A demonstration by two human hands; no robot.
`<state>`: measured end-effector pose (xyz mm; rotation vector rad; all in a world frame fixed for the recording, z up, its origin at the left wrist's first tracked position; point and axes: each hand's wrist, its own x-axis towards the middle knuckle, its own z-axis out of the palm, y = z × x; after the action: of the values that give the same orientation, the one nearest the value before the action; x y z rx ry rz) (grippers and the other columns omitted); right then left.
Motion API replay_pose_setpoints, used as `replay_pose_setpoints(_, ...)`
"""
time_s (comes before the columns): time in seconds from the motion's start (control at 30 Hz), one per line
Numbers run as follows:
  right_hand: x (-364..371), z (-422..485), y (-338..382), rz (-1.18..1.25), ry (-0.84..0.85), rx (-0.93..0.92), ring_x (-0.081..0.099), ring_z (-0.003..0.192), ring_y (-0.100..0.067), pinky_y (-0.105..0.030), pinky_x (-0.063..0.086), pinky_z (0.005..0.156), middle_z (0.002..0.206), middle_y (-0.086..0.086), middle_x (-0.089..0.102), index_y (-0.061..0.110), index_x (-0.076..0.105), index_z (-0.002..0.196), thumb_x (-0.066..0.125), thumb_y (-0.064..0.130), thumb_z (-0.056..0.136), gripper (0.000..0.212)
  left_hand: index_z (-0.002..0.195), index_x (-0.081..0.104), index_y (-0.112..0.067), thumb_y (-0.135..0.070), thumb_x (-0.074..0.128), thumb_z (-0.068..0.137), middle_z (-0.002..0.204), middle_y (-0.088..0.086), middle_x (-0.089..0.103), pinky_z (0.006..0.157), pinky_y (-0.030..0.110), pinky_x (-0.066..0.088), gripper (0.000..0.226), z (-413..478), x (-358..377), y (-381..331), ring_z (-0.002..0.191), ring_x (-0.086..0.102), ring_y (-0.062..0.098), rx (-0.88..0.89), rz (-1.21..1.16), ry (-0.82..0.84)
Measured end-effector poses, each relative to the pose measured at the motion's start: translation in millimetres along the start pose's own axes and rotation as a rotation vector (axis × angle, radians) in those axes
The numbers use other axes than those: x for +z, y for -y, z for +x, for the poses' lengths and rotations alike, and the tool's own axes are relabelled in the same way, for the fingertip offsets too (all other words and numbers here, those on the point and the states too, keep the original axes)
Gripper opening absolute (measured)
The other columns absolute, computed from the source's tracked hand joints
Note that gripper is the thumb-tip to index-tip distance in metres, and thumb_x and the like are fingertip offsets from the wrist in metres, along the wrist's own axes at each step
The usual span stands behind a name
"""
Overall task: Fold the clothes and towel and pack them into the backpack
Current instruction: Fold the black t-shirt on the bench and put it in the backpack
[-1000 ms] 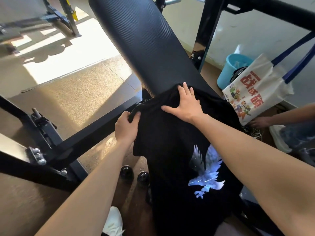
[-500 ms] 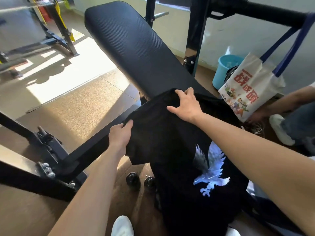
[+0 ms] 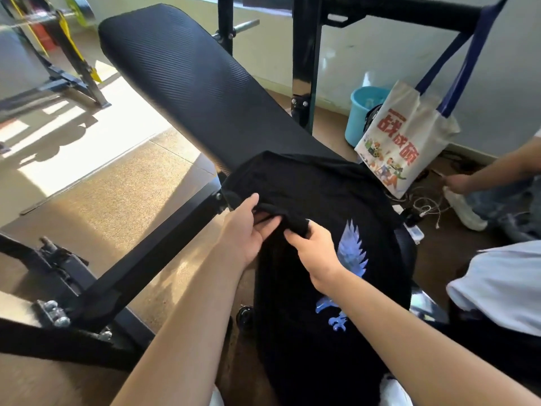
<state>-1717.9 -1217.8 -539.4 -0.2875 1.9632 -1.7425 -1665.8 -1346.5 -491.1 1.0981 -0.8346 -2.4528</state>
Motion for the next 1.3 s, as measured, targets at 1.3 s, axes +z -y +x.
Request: replay_pose_setpoints(1.3, -250, 183, -77, 0.533, -0.596, 0.309, 0.07, 0.098, -0.025, -0.036, 0.057, 0.083, 0.099, -0.007, 0.071, 0.007, 0.068, 0.104, 0.07, 0.012, 0.091, 0.014, 0.108, 0.069, -0.03, -0.032, 0.079, 0.074, 0.146, -0.003, 0.049, 0.099, 0.053, 0.032, 0.036, 52, 26, 128, 0.132, 0.037, 0.031, 1.081, 1.869, -0.287)
